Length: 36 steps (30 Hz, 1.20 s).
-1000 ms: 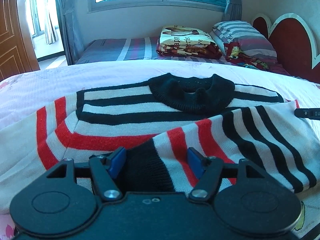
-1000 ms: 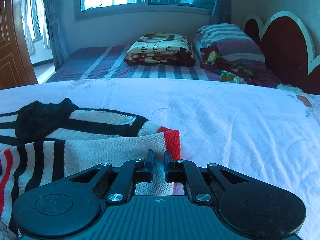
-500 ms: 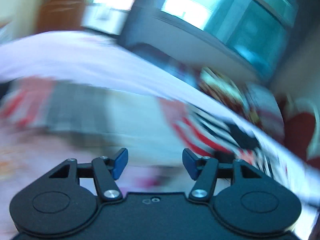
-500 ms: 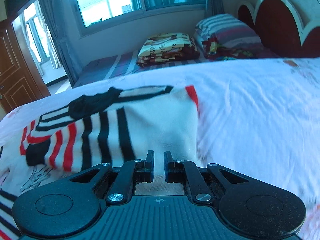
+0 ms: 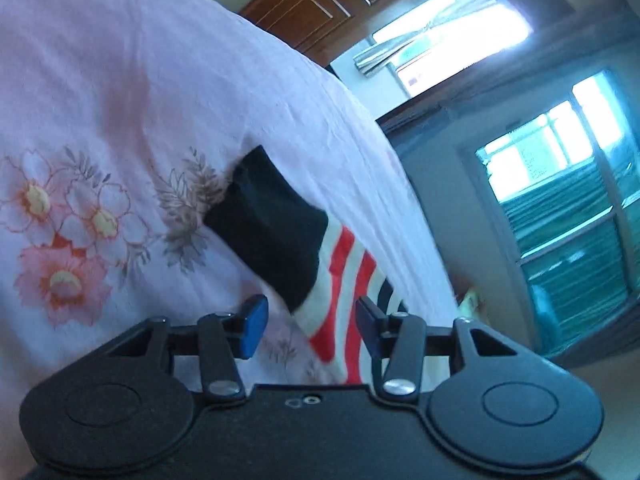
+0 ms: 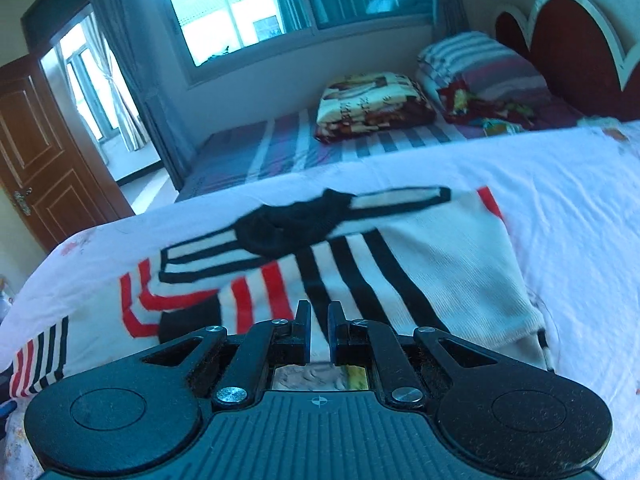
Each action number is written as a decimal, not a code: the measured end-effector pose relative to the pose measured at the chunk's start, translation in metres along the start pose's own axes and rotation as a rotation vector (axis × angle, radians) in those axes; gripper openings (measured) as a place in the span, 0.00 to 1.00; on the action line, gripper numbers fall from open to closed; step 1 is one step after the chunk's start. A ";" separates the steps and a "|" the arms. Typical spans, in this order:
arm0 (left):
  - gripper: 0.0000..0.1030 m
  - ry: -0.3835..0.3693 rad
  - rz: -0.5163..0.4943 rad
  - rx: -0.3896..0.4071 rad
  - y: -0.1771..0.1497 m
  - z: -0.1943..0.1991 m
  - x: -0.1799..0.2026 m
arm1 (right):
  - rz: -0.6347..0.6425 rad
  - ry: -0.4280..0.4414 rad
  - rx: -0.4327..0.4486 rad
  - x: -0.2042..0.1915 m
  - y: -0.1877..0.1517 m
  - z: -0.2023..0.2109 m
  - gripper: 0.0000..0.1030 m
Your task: Fold small clothes
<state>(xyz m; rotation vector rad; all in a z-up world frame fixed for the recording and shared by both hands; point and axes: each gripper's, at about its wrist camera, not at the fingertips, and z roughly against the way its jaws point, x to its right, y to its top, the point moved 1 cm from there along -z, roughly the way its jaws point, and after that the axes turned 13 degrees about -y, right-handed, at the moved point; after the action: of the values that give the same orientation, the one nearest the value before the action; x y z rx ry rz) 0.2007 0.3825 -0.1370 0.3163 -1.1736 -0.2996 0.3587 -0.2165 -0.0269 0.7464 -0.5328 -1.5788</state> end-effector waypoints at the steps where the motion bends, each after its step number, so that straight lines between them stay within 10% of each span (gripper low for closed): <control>1: 0.45 -0.016 0.015 0.012 0.004 -0.003 -0.004 | 0.004 -0.003 0.003 -0.004 0.003 0.001 0.07; 5: 0.35 -0.021 0.028 0.032 0.018 -0.016 -0.006 | -0.019 -0.015 -0.013 -0.002 0.007 0.003 0.07; 6: 0.11 -0.021 0.008 0.024 0.020 -0.021 -0.002 | -0.025 -0.018 -0.022 0.001 0.006 0.003 0.07; 7: 0.08 -0.040 -0.015 0.009 0.020 -0.025 0.005 | -0.030 -0.019 -0.028 0.005 0.007 0.001 0.07; 13: 0.08 -0.170 -0.368 -0.095 -0.024 -0.051 0.111 | -0.047 -0.025 -0.050 0.026 -0.003 -0.006 0.07; 21: 0.08 -0.319 -0.612 -0.345 -0.177 -0.125 0.237 | -0.112 0.025 -0.058 0.060 0.004 -0.028 0.07; 30: 0.08 -0.328 -0.929 -0.599 -0.350 -0.184 0.294 | -0.178 0.054 -0.066 0.103 0.015 -0.038 0.07; 32: 0.12 -0.307 -1.011 -0.693 -0.385 -0.194 0.293 | -0.195 0.078 -0.083 0.110 0.013 -0.041 0.07; 36: 0.65 -0.364 -1.128 -0.768 -0.418 -0.176 0.286 | -0.199 0.099 -0.138 0.114 0.009 -0.051 0.08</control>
<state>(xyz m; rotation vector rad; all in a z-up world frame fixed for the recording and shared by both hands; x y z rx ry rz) 0.4398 -0.0970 -0.1211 0.2123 -1.0315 -1.7989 0.3965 -0.3260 -0.0737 0.7870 -0.2802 -1.7331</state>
